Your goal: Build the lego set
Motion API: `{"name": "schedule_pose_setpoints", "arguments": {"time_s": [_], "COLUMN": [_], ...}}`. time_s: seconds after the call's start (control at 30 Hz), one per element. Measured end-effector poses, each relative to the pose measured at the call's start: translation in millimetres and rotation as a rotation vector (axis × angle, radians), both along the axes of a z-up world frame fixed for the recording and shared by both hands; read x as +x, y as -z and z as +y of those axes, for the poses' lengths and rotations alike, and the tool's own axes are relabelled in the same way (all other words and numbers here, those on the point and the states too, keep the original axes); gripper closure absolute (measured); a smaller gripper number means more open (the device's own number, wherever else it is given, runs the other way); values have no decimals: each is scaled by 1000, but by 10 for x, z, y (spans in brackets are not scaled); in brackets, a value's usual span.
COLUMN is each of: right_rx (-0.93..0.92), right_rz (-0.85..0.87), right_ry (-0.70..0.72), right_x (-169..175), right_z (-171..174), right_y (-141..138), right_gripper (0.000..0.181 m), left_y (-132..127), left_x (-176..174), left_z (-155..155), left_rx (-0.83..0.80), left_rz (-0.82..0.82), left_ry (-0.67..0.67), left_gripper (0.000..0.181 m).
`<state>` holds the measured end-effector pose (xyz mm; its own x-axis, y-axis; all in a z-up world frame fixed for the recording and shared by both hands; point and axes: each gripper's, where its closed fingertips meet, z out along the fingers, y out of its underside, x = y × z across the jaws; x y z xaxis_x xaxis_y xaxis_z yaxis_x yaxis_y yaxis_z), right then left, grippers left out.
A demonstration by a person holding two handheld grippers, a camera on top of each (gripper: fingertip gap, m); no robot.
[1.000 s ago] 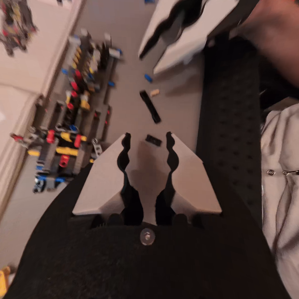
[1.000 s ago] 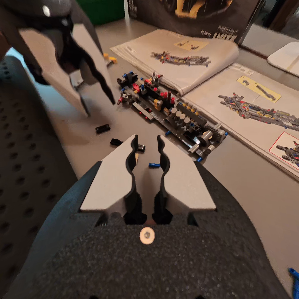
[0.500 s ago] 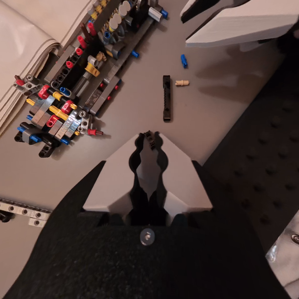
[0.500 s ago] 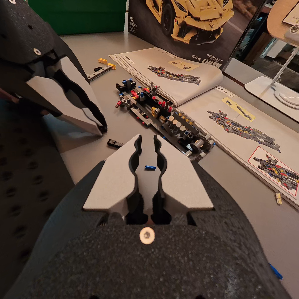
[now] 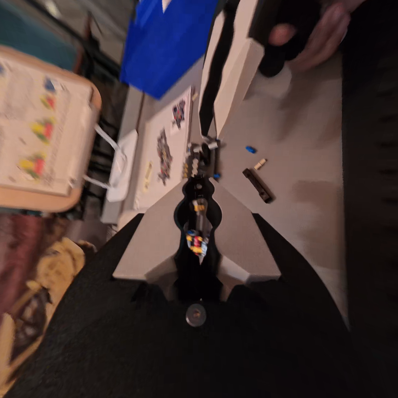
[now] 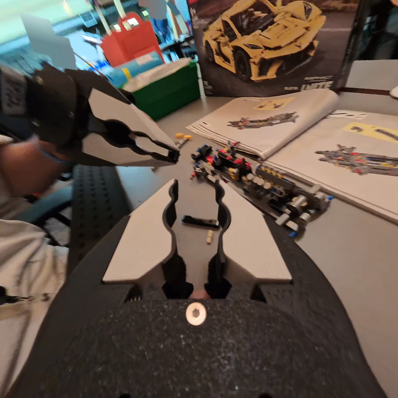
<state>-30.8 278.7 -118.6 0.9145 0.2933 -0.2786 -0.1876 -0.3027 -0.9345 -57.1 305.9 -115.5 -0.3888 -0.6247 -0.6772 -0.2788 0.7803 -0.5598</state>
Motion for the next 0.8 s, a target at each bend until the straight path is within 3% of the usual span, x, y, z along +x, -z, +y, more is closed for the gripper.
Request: {"name": "schedule_pose_setpoints", "arguments": {"time_s": [0.13,0.23,0.8], "right_rx": [39,37,54], "right_rz": [135,141,229], "right_ry": [-71,-81,-204], "right_x": [-136,-182,-392], "right_z": [12,42,-4], "right_y": [-139,-143,-244], "right_gripper": [148,156,168], "left_y": [-146,-171,-192], "left_x": [76,81,-8], "left_z": [-53,-104,-274], "left_rx": [159,180,167], "left_rz": [-93,-114,-169], "left_ry": [132,190,232], "left_gripper": [175,175,175]}}
